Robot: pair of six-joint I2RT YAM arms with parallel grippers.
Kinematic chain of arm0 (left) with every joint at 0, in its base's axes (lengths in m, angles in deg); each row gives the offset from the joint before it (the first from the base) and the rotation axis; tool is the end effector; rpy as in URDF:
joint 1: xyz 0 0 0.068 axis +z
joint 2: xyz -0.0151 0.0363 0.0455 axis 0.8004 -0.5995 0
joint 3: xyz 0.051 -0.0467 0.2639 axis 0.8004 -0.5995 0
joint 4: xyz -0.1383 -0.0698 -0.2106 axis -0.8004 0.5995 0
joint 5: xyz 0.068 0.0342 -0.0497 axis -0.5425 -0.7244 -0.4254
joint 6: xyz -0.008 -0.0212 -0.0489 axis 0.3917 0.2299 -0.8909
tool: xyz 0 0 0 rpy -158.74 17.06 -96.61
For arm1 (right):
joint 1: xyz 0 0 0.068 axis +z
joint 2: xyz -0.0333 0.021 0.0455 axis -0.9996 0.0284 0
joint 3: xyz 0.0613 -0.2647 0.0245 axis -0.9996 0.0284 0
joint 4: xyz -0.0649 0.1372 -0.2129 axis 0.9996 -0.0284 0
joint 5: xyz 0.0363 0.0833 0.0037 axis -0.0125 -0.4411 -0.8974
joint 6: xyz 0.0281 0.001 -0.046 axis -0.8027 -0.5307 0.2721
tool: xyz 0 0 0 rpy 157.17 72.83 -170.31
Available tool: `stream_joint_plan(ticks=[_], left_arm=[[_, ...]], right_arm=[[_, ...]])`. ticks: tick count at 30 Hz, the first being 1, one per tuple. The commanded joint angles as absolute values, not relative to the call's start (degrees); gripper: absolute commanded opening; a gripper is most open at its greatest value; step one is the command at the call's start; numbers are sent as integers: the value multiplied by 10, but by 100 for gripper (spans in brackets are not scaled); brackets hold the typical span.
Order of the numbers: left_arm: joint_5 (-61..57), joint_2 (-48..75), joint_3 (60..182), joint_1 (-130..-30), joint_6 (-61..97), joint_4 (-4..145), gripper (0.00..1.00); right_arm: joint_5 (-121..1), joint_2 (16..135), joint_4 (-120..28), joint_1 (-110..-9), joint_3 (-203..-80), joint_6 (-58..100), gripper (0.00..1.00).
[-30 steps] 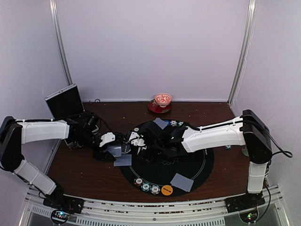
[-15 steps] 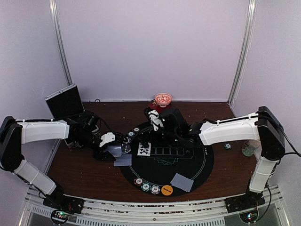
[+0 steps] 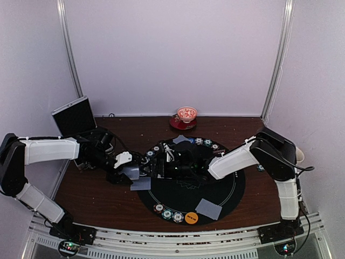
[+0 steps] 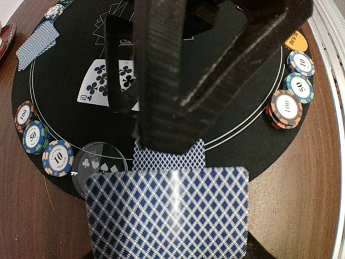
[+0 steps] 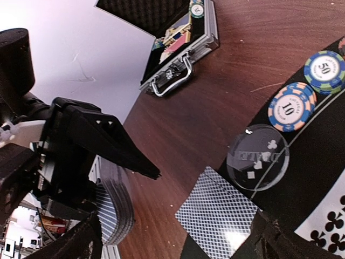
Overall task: Distribute texas hold em gaming equipment
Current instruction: Pick up the poker card from the face-down deck piles.
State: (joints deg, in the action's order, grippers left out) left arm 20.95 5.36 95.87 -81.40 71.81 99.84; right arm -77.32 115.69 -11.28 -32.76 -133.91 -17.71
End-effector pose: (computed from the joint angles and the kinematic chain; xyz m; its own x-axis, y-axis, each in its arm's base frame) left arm 0.2282 -0.1434 0.1871 -0.1691 0.7482 -0.6416 0.9812 0.1895 -0.0376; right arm 0.2425 0.3811 0.1449 -0.8273 -0.0638 -0.5581 -0.5470 0.3178 0.7745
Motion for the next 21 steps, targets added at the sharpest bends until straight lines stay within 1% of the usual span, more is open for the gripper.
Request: stream_joint_plan(ticks=[1,6,21], left_arm=[[223,62,958,-814,722,989,58],[223,62,958,-814,721,989,58],[224,61,958,-815,723,990,58]], right_arm=[[-820,1172,-13,-326,-1346,-239,97],[-824,1197,-13,-319,-1369,-245,95],[-812,1253,-101,-299,-1464,-228,88]])
